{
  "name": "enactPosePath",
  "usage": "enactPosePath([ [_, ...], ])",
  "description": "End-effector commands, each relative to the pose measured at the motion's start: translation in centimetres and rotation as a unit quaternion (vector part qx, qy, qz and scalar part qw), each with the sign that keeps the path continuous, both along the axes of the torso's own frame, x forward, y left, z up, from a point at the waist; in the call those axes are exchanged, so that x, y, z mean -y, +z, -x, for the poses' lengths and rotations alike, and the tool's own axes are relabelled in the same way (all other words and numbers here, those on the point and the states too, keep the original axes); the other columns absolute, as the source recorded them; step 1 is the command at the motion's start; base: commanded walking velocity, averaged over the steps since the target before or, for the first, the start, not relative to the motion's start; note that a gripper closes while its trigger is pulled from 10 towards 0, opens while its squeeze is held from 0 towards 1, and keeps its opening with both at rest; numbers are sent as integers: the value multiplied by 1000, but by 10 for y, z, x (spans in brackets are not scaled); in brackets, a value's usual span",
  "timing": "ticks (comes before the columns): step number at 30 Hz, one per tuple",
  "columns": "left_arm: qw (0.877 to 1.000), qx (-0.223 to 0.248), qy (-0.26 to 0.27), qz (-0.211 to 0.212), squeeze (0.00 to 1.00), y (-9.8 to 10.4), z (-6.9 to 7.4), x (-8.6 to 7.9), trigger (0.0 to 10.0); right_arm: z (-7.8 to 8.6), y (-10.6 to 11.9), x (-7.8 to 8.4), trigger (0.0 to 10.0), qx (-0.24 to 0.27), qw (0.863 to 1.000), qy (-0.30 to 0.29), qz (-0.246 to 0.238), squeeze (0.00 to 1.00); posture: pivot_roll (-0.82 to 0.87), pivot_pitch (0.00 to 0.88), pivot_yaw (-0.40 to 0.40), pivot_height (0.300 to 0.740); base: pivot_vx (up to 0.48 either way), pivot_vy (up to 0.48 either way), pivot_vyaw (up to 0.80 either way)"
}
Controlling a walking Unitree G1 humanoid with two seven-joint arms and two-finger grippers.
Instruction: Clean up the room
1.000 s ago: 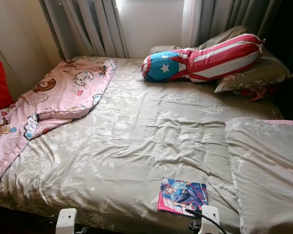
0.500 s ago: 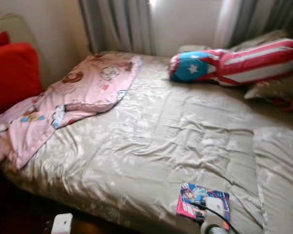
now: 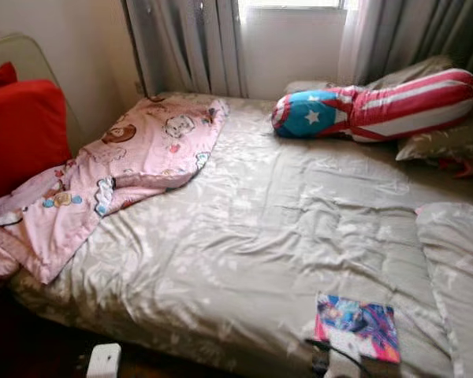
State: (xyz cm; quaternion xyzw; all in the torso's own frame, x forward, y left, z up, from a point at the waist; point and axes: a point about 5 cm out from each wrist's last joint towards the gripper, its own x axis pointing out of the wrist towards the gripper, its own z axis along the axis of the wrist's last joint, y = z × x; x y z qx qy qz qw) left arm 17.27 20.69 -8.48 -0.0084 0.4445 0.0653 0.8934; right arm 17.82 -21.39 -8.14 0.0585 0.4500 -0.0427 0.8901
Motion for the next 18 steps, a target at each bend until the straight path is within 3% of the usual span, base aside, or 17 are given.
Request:
enactPosePath([
  [1, 1000, -1, -7, 2, 0, 0, -2, 5, 10000, 1, 1, 7, 10000, -2, 1000, -5, 8, 0, -109, 0, 39, 740, 0, 480, 0],
  [18, 1000, 2, 6, 5, 0, 1, -4, 6, 10000, 0, 2, 9, 10000, 0, 1000, -5, 11, 0, -98, 0, 29, 740, 0, 480, 0],
])
